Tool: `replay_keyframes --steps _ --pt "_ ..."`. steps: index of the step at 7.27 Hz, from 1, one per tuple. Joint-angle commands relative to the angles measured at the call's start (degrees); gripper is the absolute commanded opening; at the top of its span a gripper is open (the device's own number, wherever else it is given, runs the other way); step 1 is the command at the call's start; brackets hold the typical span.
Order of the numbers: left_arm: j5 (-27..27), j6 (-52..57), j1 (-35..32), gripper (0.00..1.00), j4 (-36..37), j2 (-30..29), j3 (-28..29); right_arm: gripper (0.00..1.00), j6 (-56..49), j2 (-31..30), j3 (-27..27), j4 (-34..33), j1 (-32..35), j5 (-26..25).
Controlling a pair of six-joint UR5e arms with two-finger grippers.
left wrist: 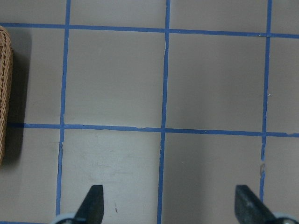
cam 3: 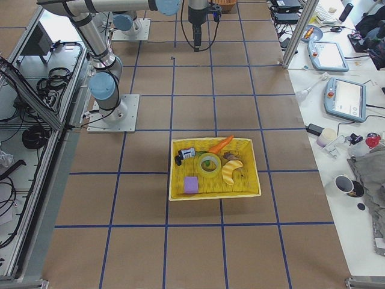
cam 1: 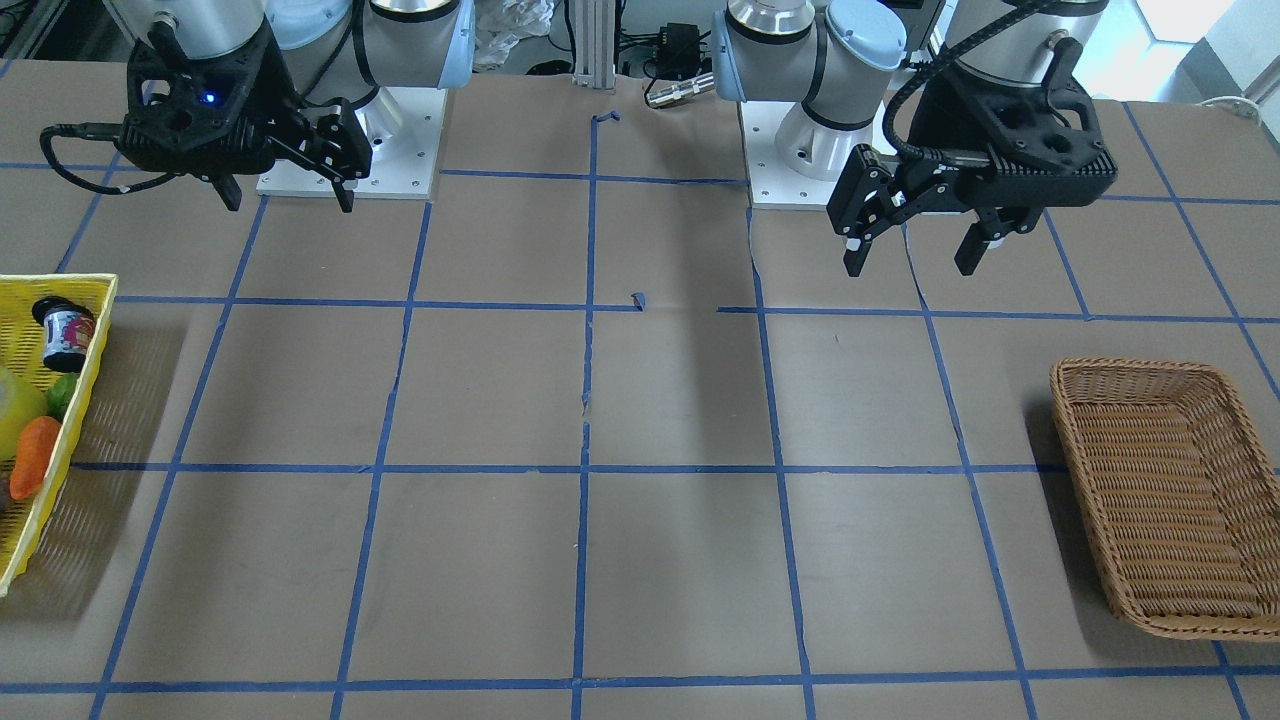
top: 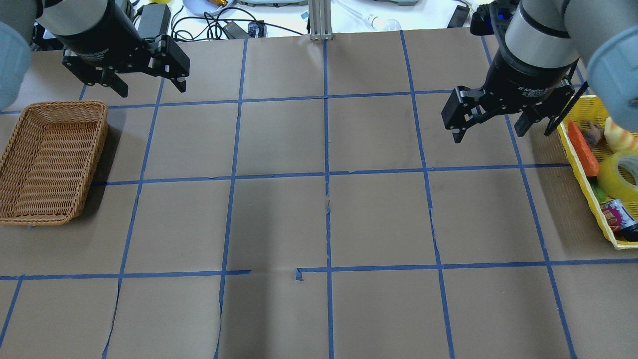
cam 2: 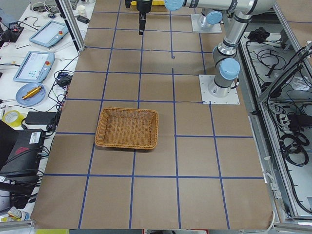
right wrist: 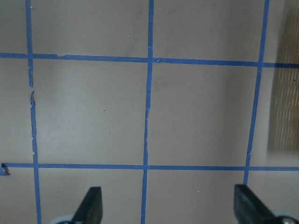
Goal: Transfer tape with both arms
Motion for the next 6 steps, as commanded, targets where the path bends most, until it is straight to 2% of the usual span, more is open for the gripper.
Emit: replay_keyframes --steps 1,6 --pt "-0.07 0.00 -0.06 1.00 0.01 -0.01 0.00 1.00 0.03 -0.10 0.13 0.10 0.00 -0.13" --pt "0.02 0.00 0.03 1.00 0.01 -0.01 0.09 1.00 0.03 0.08 0.13 0.01 -0.09 -0.75"
